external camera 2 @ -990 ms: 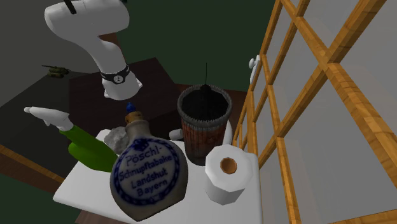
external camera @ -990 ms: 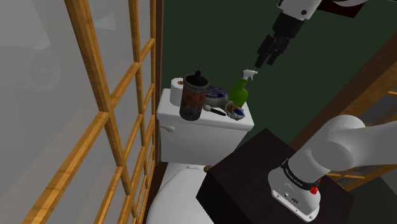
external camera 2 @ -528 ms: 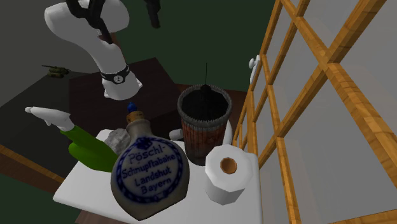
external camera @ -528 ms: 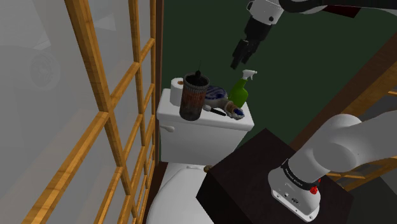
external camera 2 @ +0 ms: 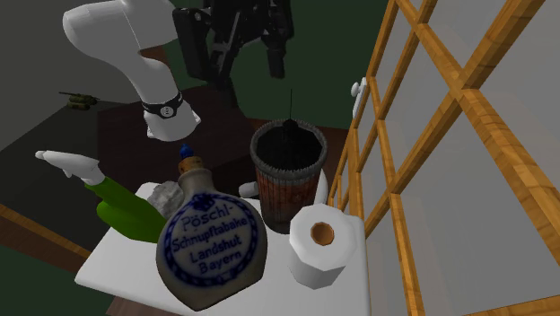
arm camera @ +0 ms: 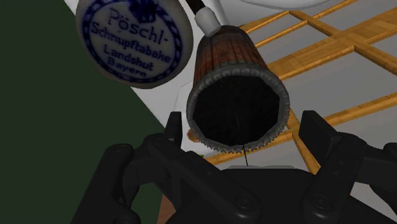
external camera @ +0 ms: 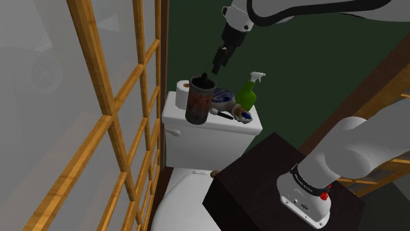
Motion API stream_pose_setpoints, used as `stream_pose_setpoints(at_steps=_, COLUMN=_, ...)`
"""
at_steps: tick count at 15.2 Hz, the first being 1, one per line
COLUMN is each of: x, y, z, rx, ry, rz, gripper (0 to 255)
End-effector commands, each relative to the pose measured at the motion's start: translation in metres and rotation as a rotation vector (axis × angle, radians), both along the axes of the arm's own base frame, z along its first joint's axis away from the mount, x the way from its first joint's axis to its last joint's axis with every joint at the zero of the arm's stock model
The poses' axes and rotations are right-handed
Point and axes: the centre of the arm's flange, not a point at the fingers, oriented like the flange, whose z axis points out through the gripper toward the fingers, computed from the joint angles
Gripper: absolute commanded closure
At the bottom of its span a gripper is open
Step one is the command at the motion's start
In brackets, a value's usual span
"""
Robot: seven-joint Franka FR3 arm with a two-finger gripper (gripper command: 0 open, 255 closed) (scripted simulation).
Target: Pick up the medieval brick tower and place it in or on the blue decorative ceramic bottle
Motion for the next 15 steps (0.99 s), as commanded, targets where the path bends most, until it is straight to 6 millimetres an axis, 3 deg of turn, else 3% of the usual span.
stream_pose_setpoints(at_steps=1, x=0.016, y=0.017, z=-0.007, rx=-0.005, ry=-0.014, rz=0.051, gripper=0)
stream_pose_setpoints(at_steps=9, x=0.022, y=0.020, z=-0.046, rx=-0.005, ry=-0.014, rz=0.051, gripper=0)
stream_pose_setpoints(at_steps=15, x=0.022, y=0.020, z=-0.046, rx=-0.005, ry=-0.014, rz=0.051, gripper=0)
